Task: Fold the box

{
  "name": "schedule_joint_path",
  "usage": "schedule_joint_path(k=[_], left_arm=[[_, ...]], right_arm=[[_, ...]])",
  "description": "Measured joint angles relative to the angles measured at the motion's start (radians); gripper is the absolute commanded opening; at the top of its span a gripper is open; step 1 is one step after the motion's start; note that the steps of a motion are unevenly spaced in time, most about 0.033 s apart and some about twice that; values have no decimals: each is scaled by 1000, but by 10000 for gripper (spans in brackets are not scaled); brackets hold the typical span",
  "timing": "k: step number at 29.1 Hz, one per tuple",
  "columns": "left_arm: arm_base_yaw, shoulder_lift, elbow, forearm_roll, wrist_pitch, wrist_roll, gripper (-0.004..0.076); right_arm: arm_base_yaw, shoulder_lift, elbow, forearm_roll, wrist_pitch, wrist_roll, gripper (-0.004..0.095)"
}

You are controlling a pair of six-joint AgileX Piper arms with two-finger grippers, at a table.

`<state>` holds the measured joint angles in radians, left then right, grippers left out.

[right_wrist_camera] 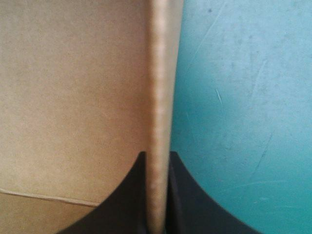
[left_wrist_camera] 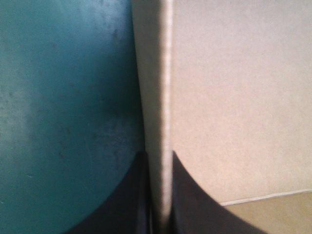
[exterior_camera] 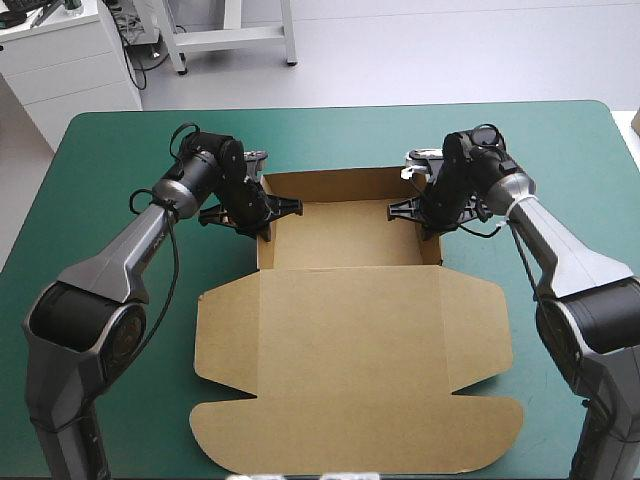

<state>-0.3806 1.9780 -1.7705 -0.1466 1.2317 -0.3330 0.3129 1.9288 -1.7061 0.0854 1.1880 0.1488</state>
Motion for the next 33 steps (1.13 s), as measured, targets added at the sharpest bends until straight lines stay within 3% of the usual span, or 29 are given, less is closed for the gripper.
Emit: schedule_joint_path(k=[14,17,20,24,26,28,33], left_arm=[[3,17,-8,10,0,7,-31],[3,17,-8,10,0,15,15],[3,18,-8,8,0,68,140],[3,31,-3,17,-7,135,388],[3,47,5,30,-8,142,461],[3,50,5,40,-13,126,487],[4,54,-9,50,-4,112,487]], right_arm=[[17,2,-3,-27,-14,-4,-17],[17,2,-3,-27,-17,-20,19],[17,2,-3,-20,-18,-47,155],[17,2,-3,-5,-33,-84,469],[20,2,-4,9,-35,-89,607],[22,2,-4,17,-39,-84,725],[22,2,-4,22,-50,-67,771]])
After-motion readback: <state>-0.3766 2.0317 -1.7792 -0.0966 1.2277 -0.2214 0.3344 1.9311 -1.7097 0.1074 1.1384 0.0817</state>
